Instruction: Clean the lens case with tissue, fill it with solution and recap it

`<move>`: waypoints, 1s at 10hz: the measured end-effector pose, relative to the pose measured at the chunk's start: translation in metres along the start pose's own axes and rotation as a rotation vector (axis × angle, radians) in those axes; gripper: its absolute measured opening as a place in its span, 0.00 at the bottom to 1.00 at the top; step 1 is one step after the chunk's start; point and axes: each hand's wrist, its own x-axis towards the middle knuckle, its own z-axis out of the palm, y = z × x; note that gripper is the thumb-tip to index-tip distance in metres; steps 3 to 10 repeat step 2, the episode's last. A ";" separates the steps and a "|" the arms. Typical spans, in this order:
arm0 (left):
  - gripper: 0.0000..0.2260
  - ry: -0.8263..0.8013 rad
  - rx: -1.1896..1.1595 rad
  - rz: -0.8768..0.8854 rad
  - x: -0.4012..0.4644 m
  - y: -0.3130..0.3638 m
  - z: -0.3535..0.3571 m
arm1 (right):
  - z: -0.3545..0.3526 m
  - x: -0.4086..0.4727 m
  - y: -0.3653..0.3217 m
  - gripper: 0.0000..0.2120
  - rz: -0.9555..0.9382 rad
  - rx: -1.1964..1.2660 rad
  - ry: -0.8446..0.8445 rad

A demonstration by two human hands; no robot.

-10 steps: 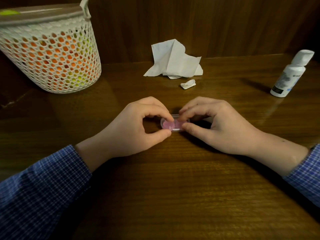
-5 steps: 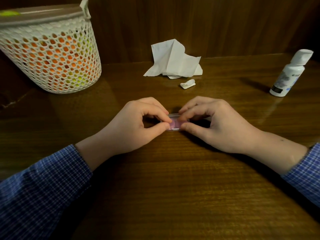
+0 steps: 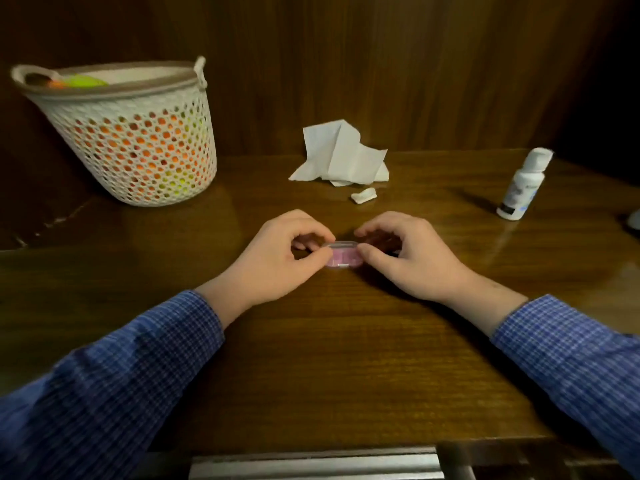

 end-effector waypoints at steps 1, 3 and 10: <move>0.08 0.102 0.043 -0.044 -0.005 0.007 -0.003 | -0.002 -0.001 -0.001 0.10 0.046 0.009 0.078; 0.07 0.249 0.120 -0.085 -0.028 0.023 0.004 | -0.006 -0.019 -0.007 0.07 -0.009 -0.045 0.179; 0.07 0.249 0.120 -0.085 -0.028 0.023 0.004 | -0.006 -0.019 -0.007 0.07 -0.009 -0.045 0.179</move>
